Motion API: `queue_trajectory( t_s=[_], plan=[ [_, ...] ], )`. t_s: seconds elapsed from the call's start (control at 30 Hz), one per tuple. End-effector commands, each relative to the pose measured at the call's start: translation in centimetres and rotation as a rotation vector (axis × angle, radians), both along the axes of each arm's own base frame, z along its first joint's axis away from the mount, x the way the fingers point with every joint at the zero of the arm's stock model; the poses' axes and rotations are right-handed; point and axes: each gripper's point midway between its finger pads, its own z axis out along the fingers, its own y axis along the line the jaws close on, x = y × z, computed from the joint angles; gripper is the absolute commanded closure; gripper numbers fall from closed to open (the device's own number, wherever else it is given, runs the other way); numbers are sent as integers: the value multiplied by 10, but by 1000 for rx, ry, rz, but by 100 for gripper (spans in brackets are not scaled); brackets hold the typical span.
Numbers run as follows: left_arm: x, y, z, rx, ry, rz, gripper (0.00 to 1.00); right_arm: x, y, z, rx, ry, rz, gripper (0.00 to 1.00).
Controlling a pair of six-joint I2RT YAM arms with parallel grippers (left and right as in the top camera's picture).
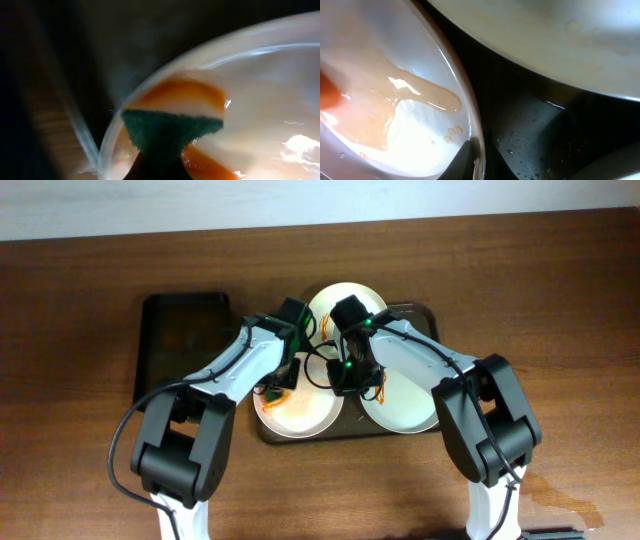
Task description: Clean dirty plates on tray and stack at the side
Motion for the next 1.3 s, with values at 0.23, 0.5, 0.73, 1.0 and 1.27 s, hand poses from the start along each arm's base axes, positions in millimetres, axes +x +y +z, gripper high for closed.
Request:
queue_trajectory(
  t_s=[0.23,0.5,0.73,1.0,1.27],
  plan=[
    [16,67,46,412,-63,74,100,-3,-8,-10,-53,0,12,96],
    [-13,-30,43,-161,200,53,100,-3,-8,-10,-53,1,7,95],
    [-56,-6,-17,-90,294,71,100,-3,-8,-10,-54,6,-11,95],
    [-32,71,14,375,74,180,100,-3,-8,-10,-55,4,-11,96],
    [9,48,165,150,-182,328,100,9,13,22,-50,-70,23,96]
  ],
)
